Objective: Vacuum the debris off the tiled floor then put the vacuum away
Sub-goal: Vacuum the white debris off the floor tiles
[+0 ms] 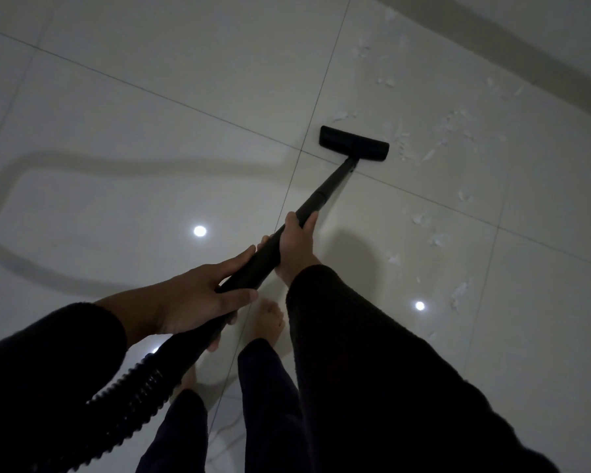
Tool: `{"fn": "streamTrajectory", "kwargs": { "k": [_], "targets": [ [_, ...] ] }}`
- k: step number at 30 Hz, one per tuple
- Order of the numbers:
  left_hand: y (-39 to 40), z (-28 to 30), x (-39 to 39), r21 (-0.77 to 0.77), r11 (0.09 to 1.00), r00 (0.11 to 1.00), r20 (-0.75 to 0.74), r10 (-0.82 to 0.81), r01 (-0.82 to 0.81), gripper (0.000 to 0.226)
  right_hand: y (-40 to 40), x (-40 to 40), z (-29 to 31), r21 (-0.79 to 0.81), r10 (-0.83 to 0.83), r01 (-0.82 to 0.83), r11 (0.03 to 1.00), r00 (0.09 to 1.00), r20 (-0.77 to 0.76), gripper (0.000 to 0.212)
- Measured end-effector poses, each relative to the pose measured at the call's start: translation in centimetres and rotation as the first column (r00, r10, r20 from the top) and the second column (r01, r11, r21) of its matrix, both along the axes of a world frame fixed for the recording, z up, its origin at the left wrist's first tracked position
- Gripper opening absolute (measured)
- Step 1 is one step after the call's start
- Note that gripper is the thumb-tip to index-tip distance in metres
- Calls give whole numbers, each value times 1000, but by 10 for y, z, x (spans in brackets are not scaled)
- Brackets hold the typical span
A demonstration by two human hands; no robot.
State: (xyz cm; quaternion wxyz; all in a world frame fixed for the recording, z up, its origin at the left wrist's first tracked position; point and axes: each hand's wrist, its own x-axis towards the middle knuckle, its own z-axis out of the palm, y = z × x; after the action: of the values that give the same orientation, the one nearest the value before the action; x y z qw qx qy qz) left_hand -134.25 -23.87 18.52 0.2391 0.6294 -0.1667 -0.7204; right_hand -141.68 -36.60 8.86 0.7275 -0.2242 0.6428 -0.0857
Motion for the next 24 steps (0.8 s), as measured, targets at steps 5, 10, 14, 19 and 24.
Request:
{"fn": "streamTrajectory", "kwargs": {
  "k": [5, 10, 14, 19, 24],
  "targets": [
    [-23, -4, 9, -2, 1000, 1000, 22, -8, 8, 75, -24, 10, -1, -12, 24, -24, 1000, 1000, 9, 65],
    [-43, -10, 27, 10, 1000, 999, 38, 15, -15, 75, -46, 29, -3, -13, 30, -30, 999, 999, 11, 65],
    [-61, -14, 46, -16, 1000, 999, 38, -16, 16, 74, -63, 47, -6, -23, 34, -34, 999, 999, 17, 65],
    [-87, -21, 79, -34, 998, 999, 22, -43, 43, 74, -89, 76, -9, -37, 14, -14, 999, 1000, 7, 65],
    [-112, -29, 118, -37, 996, 996, 11, -84, 84, 75, -112, 108, -15, -24, -61, 61, 998, 998, -6, 63]
  ]
}}
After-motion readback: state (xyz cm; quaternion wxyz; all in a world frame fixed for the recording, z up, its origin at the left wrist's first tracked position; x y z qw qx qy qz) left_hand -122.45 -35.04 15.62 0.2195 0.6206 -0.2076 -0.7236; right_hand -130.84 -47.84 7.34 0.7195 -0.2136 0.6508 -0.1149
